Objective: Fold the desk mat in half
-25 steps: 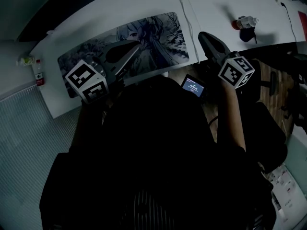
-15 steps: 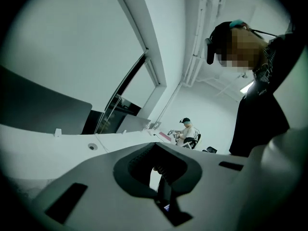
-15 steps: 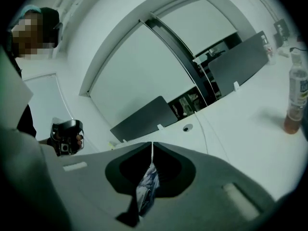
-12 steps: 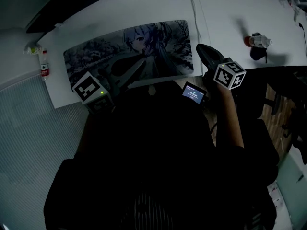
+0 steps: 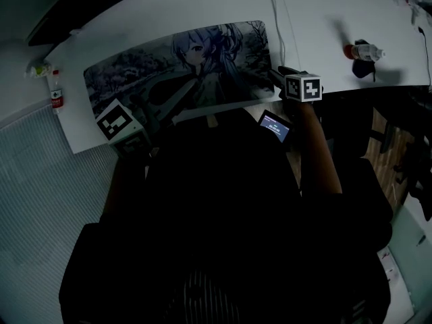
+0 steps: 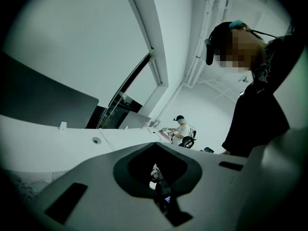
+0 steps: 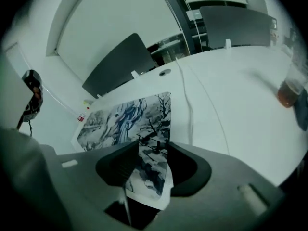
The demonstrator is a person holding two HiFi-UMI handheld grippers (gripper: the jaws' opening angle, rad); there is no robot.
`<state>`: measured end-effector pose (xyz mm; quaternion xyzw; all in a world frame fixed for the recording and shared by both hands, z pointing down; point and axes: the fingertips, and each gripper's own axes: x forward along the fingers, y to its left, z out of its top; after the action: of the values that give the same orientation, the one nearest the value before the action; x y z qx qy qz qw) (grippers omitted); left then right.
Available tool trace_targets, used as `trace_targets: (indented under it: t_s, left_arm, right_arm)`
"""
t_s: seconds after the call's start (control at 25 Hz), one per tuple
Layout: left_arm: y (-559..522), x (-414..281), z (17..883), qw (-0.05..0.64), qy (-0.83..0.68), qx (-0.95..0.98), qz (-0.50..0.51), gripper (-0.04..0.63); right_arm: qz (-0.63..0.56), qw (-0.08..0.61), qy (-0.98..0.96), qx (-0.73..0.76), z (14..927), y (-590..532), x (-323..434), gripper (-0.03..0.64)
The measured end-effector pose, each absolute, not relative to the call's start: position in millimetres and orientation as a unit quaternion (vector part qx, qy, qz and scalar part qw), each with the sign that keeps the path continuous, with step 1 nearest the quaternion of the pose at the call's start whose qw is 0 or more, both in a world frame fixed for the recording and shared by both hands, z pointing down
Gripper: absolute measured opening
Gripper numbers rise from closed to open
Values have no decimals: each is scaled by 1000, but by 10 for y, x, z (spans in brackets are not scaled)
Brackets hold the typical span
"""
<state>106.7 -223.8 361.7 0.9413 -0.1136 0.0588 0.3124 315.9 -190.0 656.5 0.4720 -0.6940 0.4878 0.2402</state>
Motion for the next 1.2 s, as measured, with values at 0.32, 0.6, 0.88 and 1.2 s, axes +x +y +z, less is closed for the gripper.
trace_targets:
  t_s: [0.32,0.6,0.88,1.2]
  left_arm:
    - [-2228,739,3691,319,-120,938,58,6]
    - [-2199,427,3697,323,-133,935,55,6]
    - [-2252,108,3918,342,-178,921,63,6]
    - [-2258,-118,4055,349,-200,913,69,6]
  right_arm:
    - [471,324,-661,486,6893,-1817,2976,267]
    - [486,350,-631,494,7071,-1678,2917,267]
    - [452,437,-616,475,7174,-1678,2965,229]
    - [503,384,-626,456,7152,-1691,2886,31]
